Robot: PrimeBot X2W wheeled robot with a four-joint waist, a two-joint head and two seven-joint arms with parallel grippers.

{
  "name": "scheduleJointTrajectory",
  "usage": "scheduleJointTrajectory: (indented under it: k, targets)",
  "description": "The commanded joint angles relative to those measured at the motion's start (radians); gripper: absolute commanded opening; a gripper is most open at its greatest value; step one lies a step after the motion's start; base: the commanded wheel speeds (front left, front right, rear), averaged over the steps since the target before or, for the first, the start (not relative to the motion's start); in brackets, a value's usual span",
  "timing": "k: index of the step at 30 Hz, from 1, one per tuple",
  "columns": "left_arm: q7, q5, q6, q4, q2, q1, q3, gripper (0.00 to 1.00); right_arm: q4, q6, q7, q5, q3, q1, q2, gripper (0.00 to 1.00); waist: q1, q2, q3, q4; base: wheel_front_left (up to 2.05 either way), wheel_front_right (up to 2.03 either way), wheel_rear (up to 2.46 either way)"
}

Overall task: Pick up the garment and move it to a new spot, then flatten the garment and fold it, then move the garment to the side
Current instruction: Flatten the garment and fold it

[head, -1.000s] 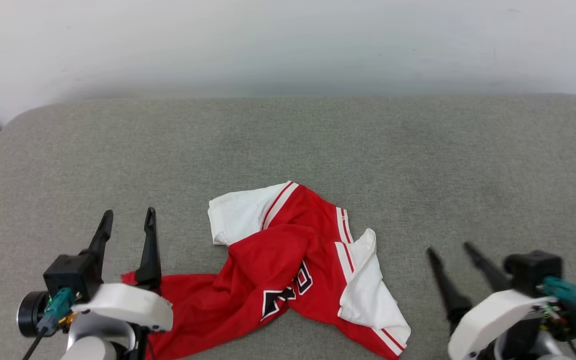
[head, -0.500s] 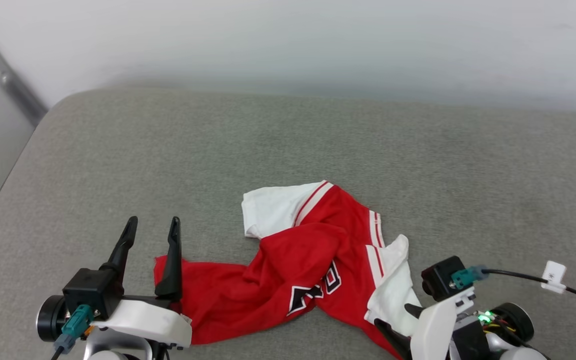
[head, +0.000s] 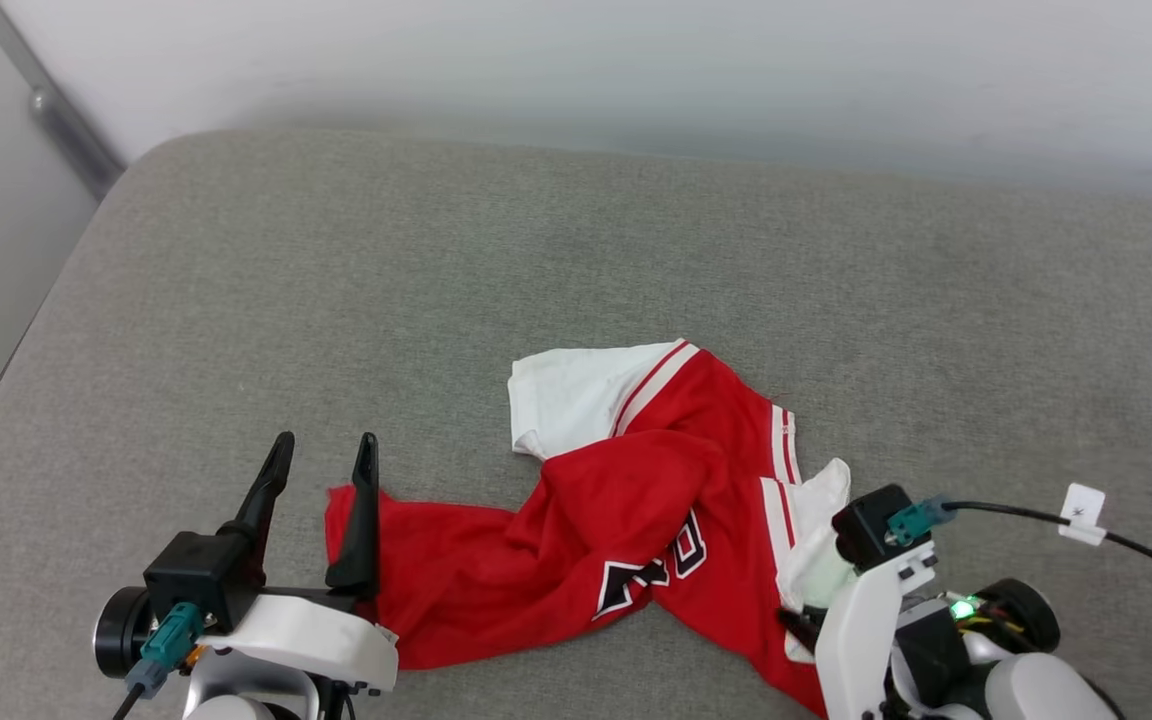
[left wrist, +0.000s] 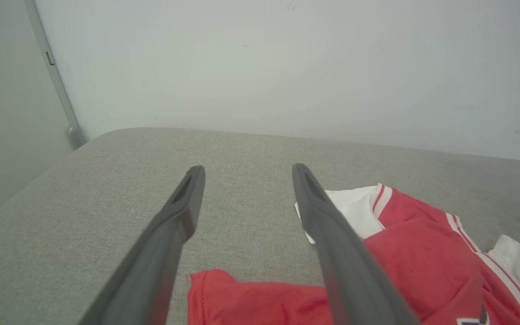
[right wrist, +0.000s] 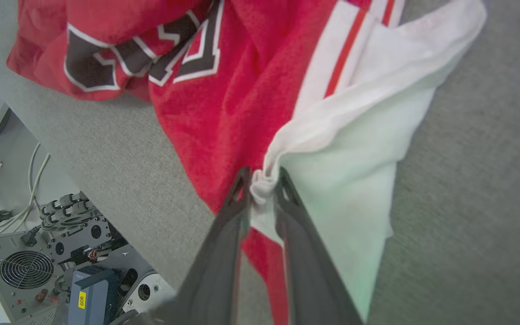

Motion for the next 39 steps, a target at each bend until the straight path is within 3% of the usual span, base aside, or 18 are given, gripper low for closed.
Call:
scheduleJointTrajectory:
  k: [1, 6, 13, 14, 20, 27, 28, 29, 30, 39]
  targets:
    - [-0.002, 0.007, -0.004, 0.003, -0.003, -0.008, 0.006, 1.0, -0.012, 0.0, -0.009, -0.006, -0.012, -0.015, -0.007, 0.0, -0.0001, 0.0, 0.001, -0.01, 0.0, 0.0, 0.0]
    - [-0.002, 0.014, -0.009, 0.004, 0.002, -0.013, 0.013, 1.0, -0.068, 0.0, -0.037, -0.028, -0.091, -0.012, -0.012, 0.0, -0.0001, 0.0, 0.0, -0.044, 0.0, 0.0, 0.0]
    - [0.001, 0.014, -0.005, 0.002, 0.015, -0.008, 0.023, 1.0, -0.085, 0.0, -0.071, -0.062, -0.355, 0.038, 0.018, 0.0, -0.0001, 0.0, 0.004, -0.094, 0.0, 0.0, 0.0]
    - [0.001, 0.014, -0.005, 0.002, 0.015, -0.008, 0.023, 1.0, -0.085, 0.0, -0.071, -0.062, -0.355, 0.038, 0.018, 0.0, -0.0001, 0.0, 0.004, -0.094, 0.0, 0.0, 0.0]
    - [0.012, 0.013, -0.002, -0.004, 0.031, -0.017, 0.029, 1.0, 0.031, 0.0, -0.115, -0.075, -0.594, 0.044, 0.046, 0.0, -0.0001, 0.0, 0.017, -0.117, 0.0, 0.0, 0.0]
    - [0.027, 0.01, 0.001, -0.01, 0.043, -0.02, 0.028, 1.0, 0.218, 0.0, -0.217, -0.085, -0.701, 0.017, 0.045, 0.0, -0.0001, 0.0, 0.027, -0.118, 0.0, 0.0, 0.0]
    - [0.029, 0.009, 0.003, -0.011, 0.044, -0.018, 0.029, 1.0, 0.239, 0.0, -0.234, -0.092, -0.703, 0.015, 0.044, 0.03, -0.0001, 0.0, 0.028, -0.118, 0.0, 0.0, 0.0]
    - [0.031, 0.006, 0.002, -0.01, 0.044, -0.014, 0.03, 1.0, 0.258, 0.0, -0.249, -0.092, -0.699, 0.012, 0.048, 0.47, -0.0001, 0.0, 0.029, -0.118, 0.0, 0.0, 0.0]
    - [0.031, 0.004, 0.004, -0.011, 0.046, -0.011, 0.031, 1.0, 0.267, 0.0, -0.273, -0.083, -0.692, 0.007, 0.057, 1.0, -0.0001, 0.0, 0.03, -0.119, 0.0, 0.0, 0.0]
    - [0.034, -0.01, 0.017, -0.006, 0.056, 0.017, 0.042, 1.0, 0.188, 0.0, -0.521, -0.079, -0.639, 0.066, 0.072, 1.0, -0.0001, 0.0, 0.006, -0.133, 0.0, 0.0, 0.0]
